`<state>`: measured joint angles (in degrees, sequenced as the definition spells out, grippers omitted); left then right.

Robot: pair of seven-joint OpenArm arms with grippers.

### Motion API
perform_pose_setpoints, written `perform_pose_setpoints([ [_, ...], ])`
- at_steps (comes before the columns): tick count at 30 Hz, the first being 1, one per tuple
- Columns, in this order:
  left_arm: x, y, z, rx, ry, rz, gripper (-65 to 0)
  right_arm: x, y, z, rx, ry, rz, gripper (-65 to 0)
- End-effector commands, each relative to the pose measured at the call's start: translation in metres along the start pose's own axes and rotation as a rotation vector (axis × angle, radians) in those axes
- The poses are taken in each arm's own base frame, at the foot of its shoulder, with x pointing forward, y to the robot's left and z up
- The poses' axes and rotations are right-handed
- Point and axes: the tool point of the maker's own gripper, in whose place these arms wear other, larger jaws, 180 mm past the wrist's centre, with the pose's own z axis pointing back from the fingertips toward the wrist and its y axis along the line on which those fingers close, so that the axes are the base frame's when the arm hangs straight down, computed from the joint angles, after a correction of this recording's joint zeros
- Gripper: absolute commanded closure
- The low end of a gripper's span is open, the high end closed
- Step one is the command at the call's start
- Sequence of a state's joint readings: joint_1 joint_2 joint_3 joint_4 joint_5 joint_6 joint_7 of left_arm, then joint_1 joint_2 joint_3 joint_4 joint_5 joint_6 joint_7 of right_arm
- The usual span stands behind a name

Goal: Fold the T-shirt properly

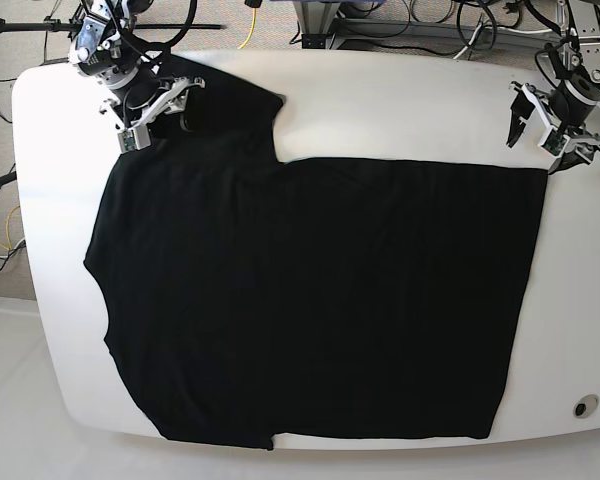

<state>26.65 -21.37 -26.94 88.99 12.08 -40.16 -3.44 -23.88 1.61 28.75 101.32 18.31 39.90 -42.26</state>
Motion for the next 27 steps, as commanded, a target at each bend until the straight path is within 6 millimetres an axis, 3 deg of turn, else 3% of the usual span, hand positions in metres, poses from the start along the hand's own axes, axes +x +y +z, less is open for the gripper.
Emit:
perform_pose_setpoints([
  [1,0.015,0.006,0.003,0.019,-0.057,0.005,-46.2,0.004,-0.003,0.004,-0.007,-0.012,0.015,-34.2],
  [8,0.015,0.006,0.003,0.033,-0.060,0.028,-46.2,0.009,-0.014,0.012,-0.045,-0.035,0.003,-34.1],
  [12,0.004,0.014,0.005,0.053,-0.033,0.070,-45.6,0.010,-0.040,0.030,-0.128,-0.039,-0.027,-34.0],
  [16,-0.002,0.021,0.007,0.071,-0.019,0.098,-45.5,0.008,-0.051,0.040,-0.172,-0.028,-0.039,-34.0],
  [27,-0.015,0.010,0.002,0.051,-0.012,0.182,-45.6,0.009,-0.049,0.043,-0.168,-0.031,-0.022,-34.4],
])
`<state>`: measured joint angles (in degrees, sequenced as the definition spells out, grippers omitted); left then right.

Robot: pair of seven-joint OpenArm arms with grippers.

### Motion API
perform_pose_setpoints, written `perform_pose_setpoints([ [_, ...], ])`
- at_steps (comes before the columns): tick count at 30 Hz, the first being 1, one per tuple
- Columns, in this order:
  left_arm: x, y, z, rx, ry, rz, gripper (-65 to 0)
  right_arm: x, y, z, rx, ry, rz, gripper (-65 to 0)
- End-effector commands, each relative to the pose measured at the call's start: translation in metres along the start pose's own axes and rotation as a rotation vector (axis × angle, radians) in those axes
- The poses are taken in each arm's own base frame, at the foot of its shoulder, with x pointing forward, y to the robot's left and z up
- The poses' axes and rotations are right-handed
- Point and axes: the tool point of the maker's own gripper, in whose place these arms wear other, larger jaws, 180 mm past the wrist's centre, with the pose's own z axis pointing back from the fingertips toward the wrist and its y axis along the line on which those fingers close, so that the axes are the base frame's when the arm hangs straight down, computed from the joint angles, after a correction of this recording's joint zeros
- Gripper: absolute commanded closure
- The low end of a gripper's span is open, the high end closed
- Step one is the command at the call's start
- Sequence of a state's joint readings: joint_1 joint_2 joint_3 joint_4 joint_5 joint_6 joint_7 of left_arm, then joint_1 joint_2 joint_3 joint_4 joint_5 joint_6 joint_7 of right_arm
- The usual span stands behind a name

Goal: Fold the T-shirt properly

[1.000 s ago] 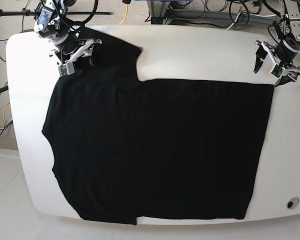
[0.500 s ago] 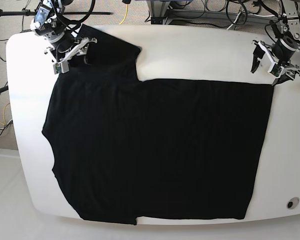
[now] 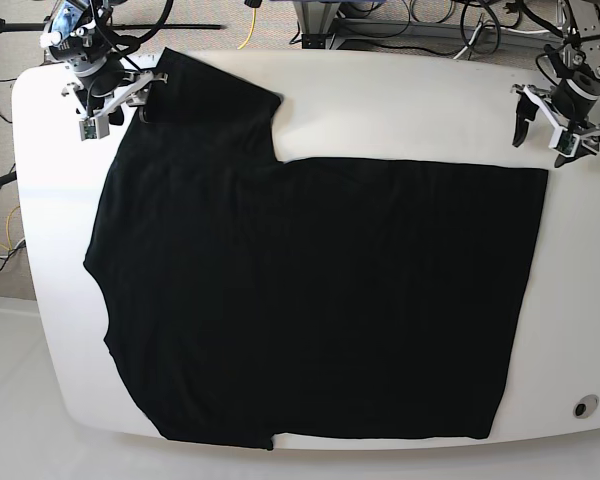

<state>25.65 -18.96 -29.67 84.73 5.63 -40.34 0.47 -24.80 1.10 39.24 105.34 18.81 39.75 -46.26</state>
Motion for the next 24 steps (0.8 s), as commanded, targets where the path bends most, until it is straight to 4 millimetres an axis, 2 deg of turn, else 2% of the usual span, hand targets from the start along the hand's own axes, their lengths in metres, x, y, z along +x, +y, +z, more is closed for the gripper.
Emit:
perform_pose_setpoints([
  [1,0.008,0.008,0.003,0.013,-0.039,0.012,-45.6,0.010,0.002,0.002,0.010,-0.034,0.020,-34.4],
  [13,0.009,0.003,0.001,-0.002,-0.051,0.038,-45.7,0.006,0.038,-0.016,0.110,-0.003,0.072,-35.0],
  [24,0.012,0.006,0.003,0.009,-0.055,0.024,-46.2,0.003,0.038,-0.016,0.128,-0.024,0.009,-35.2],
])
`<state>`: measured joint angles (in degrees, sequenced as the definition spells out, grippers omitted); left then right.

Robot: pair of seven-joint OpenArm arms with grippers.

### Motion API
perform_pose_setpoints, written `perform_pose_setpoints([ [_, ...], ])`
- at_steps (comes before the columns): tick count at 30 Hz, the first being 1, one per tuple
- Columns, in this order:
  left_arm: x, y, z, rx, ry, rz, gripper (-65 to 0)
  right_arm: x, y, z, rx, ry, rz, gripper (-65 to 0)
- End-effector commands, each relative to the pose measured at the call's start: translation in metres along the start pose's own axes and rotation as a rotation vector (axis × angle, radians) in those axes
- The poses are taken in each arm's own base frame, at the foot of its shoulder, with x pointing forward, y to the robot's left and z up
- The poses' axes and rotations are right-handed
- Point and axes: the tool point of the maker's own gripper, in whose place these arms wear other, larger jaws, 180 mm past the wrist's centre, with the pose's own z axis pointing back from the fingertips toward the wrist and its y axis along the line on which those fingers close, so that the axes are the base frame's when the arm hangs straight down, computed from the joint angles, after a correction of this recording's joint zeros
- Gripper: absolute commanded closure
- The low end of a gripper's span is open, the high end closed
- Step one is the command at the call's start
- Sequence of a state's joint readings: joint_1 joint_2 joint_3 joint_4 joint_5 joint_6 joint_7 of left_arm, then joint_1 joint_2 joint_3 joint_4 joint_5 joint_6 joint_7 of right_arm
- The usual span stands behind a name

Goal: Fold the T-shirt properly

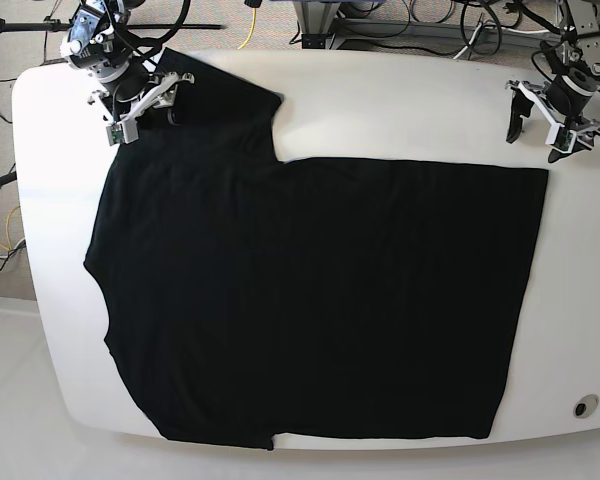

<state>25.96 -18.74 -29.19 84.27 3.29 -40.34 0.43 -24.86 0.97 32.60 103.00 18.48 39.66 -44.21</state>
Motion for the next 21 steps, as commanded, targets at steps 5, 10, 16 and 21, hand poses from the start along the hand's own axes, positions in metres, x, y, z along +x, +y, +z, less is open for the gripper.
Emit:
perform_pose_setpoints([
  [5,0.011,0.016,0.003,0.030,-0.028,-0.016,-46.2,0.007,0.004,0.003,0.041,-0.045,-0.050,-35.1],
  [10,0.009,0.015,0.003,0.030,-0.018,-0.017,-46.4,0.006,0.004,0.005,0.044,-0.033,-0.066,-35.3],
  [16,0.007,0.013,0.003,0.028,-0.012,-0.013,-46.6,0.003,0.002,0.009,0.037,-0.015,-0.069,-35.4],
  [21,0.007,0.012,0.003,0.025,-0.018,-0.003,-46.5,0.011,-0.010,0.018,0.012,-0.045,-0.096,-35.2],
])
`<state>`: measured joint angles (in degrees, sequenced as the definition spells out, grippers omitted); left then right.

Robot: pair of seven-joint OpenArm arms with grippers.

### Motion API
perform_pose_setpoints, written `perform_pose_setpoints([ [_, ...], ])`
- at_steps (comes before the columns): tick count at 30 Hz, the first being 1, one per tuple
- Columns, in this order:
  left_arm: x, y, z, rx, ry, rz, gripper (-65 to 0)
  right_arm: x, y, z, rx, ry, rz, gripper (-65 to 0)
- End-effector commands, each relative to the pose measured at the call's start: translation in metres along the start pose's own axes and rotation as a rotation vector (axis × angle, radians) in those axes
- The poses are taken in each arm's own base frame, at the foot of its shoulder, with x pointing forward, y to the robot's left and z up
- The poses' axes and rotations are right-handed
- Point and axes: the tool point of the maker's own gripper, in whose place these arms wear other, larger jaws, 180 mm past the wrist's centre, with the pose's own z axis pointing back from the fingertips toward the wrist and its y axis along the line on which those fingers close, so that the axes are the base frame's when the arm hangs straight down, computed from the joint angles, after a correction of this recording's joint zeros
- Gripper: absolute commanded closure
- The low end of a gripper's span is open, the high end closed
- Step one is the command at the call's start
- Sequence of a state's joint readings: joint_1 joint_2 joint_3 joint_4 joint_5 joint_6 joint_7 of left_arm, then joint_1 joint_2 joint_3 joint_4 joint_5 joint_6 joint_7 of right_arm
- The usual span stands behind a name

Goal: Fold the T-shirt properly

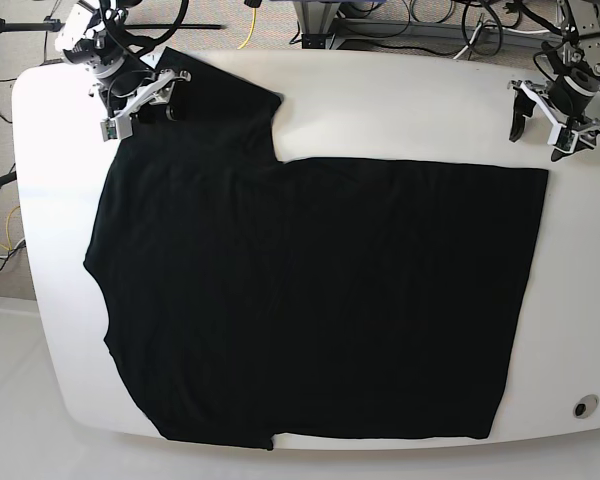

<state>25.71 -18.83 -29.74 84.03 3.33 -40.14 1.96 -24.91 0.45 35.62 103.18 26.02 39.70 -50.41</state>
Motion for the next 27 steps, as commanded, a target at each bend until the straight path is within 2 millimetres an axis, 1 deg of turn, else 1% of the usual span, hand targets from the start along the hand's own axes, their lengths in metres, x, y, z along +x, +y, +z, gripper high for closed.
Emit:
perform_pose_setpoints([
  [1,0.012,0.007,0.003,0.011,-0.047,-0.002,-46.5,0.017,-0.010,0.014,-0.022,-0.064,-0.006,-35.2],
  [6,0.015,0.007,0.003,0.011,-0.061,0.012,-46.6,0.022,-0.019,0.022,-0.048,-0.088,-0.022,-35.1],
  [10,0.017,0.005,0.004,0.007,-0.078,0.040,-46.8,0.018,-0.028,0.028,-0.072,-0.096,-0.052,-35.3],
  [16,0.018,0.004,0.004,0.005,-0.086,0.052,-46.8,0.018,-0.029,0.031,-0.083,-0.096,-0.043,-35.2],
  [18,0.019,0.004,0.005,0.005,-0.089,0.053,-46.9,0.021,-0.028,0.031,-0.081,-0.100,-0.037,-35.3],
  [20,0.018,0.005,0.004,0.007,-0.079,0.037,-46.8,0.018,-0.017,0.025,-0.052,-0.072,-0.009,-35.4],
  [26,0.018,0.003,0.005,0.006,-0.076,0.033,-46.8,0.019,-0.004,0.020,-0.017,-0.066,0.014,-35.4],
  [27,0.016,0.004,0.005,0.006,-0.071,0.036,-47.0,0.014,-0.001,0.018,-0.007,-0.047,0.021,-35.4],
])
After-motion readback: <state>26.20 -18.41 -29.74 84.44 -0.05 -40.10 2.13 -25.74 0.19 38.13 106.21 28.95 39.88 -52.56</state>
